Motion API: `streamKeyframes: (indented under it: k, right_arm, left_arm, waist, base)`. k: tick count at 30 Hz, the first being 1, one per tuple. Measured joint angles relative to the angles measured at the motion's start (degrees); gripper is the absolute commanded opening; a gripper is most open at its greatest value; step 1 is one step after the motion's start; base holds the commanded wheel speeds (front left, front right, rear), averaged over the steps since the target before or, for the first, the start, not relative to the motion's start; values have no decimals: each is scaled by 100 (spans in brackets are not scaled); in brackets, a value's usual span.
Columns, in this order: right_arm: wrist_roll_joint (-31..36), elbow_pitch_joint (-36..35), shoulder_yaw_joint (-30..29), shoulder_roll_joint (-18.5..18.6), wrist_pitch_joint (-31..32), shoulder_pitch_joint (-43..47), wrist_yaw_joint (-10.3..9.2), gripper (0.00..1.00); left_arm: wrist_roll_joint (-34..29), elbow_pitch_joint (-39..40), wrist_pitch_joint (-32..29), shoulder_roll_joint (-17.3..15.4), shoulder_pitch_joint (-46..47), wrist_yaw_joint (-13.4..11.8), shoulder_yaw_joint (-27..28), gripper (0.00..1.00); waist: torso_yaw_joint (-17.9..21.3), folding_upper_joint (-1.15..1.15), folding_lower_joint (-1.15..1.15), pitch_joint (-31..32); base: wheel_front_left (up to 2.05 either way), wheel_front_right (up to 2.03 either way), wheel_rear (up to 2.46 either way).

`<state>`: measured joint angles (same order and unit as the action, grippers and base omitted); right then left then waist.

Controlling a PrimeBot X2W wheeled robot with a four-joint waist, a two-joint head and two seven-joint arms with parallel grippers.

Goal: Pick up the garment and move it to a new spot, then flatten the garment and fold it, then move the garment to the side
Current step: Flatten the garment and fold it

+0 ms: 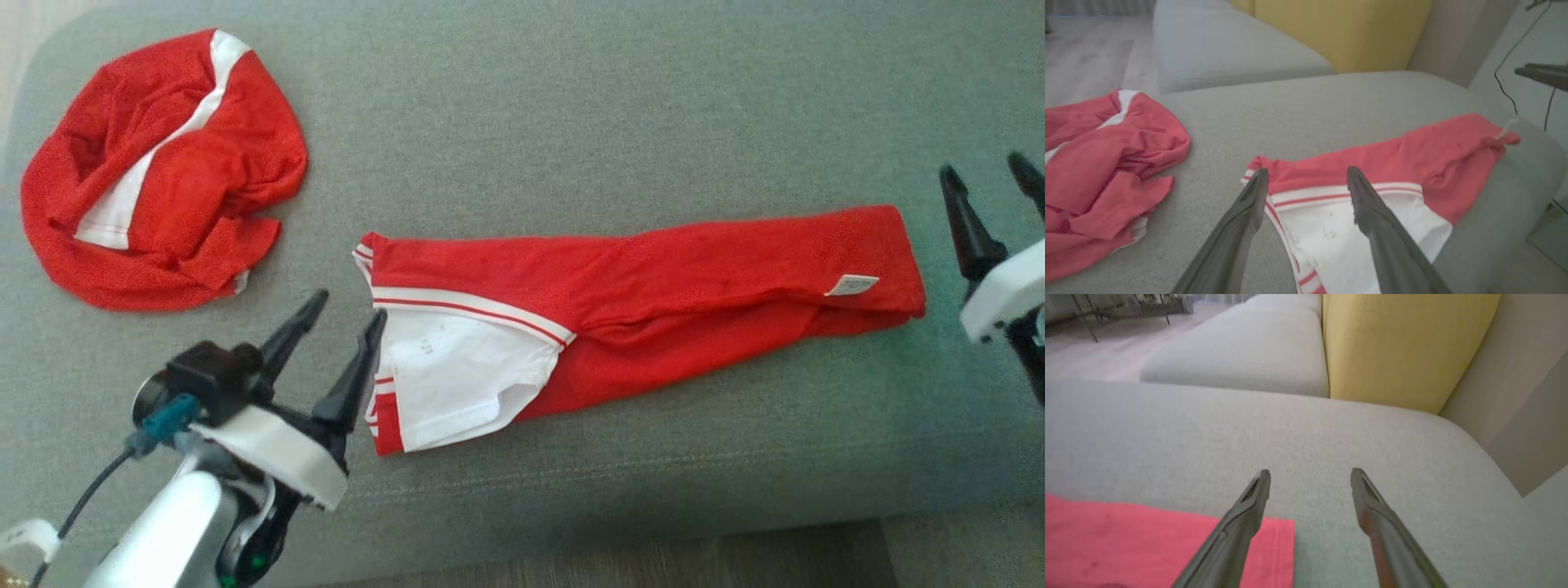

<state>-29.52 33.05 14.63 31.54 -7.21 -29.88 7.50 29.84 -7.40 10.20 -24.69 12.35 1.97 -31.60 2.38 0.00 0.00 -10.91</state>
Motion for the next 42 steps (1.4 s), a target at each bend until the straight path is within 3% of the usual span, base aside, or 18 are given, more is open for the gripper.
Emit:
streamKeyframes:
  k: [5,11,14,20,28,42]
  right_arm:
    - [240,-393,-589,-541,-320,227,0,100]
    - [457,-837,-1118,-1060,-505,616,0,100]
    - [624,-1128,-1299,-1360,-552,770,0,100]
    - [1163,-1544,-1466,-1875,-670,1360,0,100]
    - [1645,-1597,-1503,-2234,-717,1761,0,100]
    - [1693,-1738,-1798,-2516,-719,1777,0,100]
  left_arm:
    - [318,-53,360,583,10,-385,549,100]
    - [338,-14,410,1156,1,-508,1221,100]
    - [71,89,419,1566,-32,-467,1724,100]
    - [-670,145,436,2162,-483,36,2447,100]
    - [-924,168,436,2196,-759,214,2468,100]
    - [-954,266,436,2198,-857,147,2249,100]
  waist:
    - [-3,0,0,125]
    - [10,0,0,208]
    - [17,0,0,230]
    - [23,0,0,234]
    - [87,0,0,270]
    - [141,0,0,107]
  base:
    - [0,0,0]
    - [0,0,0]
    - [0,0,0]
    - [0,0,0]
    - [0,0,0]
    - [0,0,0]
